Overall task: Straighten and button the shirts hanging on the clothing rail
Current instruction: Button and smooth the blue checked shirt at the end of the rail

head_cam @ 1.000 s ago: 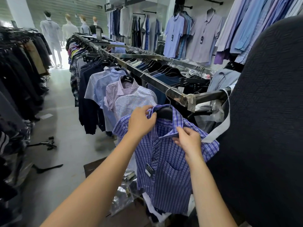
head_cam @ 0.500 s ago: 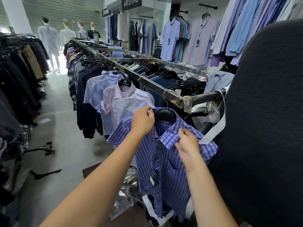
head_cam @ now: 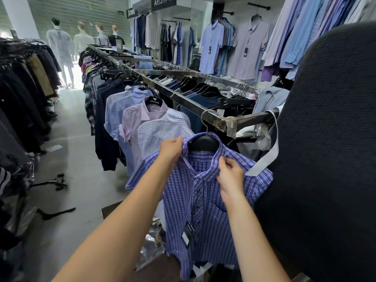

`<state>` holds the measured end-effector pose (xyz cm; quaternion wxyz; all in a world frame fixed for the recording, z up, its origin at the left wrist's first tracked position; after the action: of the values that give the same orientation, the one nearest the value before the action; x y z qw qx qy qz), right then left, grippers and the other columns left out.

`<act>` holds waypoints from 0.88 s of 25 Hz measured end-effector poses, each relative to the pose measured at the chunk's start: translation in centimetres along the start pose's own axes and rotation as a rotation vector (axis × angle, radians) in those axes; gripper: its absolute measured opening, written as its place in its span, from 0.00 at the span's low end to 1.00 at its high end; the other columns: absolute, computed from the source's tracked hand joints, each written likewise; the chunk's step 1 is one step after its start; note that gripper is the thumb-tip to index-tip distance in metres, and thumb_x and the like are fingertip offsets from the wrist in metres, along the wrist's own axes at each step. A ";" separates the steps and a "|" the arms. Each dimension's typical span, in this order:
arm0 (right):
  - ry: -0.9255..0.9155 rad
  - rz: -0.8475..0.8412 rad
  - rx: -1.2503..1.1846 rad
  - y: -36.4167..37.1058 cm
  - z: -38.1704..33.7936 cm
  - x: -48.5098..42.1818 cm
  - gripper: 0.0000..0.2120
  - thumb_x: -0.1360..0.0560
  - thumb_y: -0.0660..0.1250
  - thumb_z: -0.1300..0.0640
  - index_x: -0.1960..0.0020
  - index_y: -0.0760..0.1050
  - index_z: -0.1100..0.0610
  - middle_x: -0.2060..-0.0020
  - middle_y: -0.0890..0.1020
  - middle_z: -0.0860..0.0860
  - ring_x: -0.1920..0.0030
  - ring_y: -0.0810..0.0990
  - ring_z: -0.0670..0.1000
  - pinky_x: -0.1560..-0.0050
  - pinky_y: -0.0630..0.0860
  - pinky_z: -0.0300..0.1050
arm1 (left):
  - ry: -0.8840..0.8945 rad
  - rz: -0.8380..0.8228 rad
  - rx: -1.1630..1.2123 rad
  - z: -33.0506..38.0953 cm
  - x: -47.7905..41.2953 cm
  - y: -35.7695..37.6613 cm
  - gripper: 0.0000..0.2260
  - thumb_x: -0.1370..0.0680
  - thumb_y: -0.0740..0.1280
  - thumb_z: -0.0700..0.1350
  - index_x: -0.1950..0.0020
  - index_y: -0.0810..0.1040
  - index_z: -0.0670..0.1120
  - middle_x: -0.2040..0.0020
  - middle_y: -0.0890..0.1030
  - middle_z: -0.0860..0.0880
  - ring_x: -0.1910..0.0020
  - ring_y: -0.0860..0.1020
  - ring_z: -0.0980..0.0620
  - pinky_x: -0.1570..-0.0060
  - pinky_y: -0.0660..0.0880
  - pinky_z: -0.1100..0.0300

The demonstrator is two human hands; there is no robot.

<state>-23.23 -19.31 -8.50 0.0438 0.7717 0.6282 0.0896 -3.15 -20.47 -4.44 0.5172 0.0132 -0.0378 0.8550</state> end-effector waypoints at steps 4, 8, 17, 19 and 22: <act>-0.144 0.033 0.066 -0.8 -0.9 0.7 0.08 0.19 0.67 0.55 0.44 0.73 0.57 0.52 0.82 0.51 0.54 0.80 0.47 0.53 0.76 0.41 | -0.152 -0.182 0.382 -0.4 0.8 0.7 0.11 0.19 0.63 0.39 0.62 0.76 0.44 0.72 0.76 0.50 0.76 0.73 0.55 0.73 0.73 0.63; -0.270 0.036 0.273 -0.2 -1.3 1.2 0.14 0.25 0.73 0.46 0.49 0.75 0.55 0.57 0.80 0.49 0.59 0.78 0.49 0.56 0.74 0.46 | -0.122 -0.096 0.159 -2.9 1.5 -0.6 0.09 0.19 0.66 0.50 0.56 0.76 0.46 0.69 0.75 0.50 0.74 0.72 0.55 0.67 0.77 0.59; -0.399 0.143 0.534 0.3 -1.7 1.9 0.20 0.29 0.75 0.42 0.53 0.71 0.54 0.56 0.75 0.46 0.53 0.74 0.52 0.55 0.70 0.49 | -0.182 -0.378 0.488 -5.6 3.7 0.8 0.14 0.18 0.54 0.32 0.56 0.75 0.43 0.57 0.80 0.48 0.57 0.80 0.51 0.50 0.80 0.54; -0.430 0.154 0.576 0.4 -1.9 2.1 0.20 0.28 0.75 0.42 0.52 0.70 0.54 0.57 0.75 0.45 0.55 0.74 0.50 0.55 0.70 0.49 | -0.201 -0.377 0.523 -5.9 3.9 1.2 0.13 0.17 0.55 0.35 0.55 0.76 0.43 0.58 0.80 0.47 0.59 0.80 0.52 0.49 0.80 0.53; -0.439 0.157 0.585 0.1 -1.9 2.0 0.19 0.26 0.73 0.43 0.53 0.70 0.55 0.59 0.73 0.46 0.60 0.72 0.48 0.58 0.68 0.47 | -0.179 -0.292 0.280 -6.3 3.6 1.5 0.12 0.16 0.56 0.41 0.49 0.76 0.35 0.57 0.81 0.43 0.61 0.78 0.49 0.49 0.80 0.48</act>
<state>-23.14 -17.46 -6.45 -0.0518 0.7982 0.5418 -0.2581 -6.07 -17.45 -10.61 0.6230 0.1661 0.0380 0.7634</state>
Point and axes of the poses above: each hand's wrist, its own x-axis away from the middle knuckle, its own y-axis out of the palm, z = x × y, the point moved 5 cm from there along -x, towards the middle knuckle
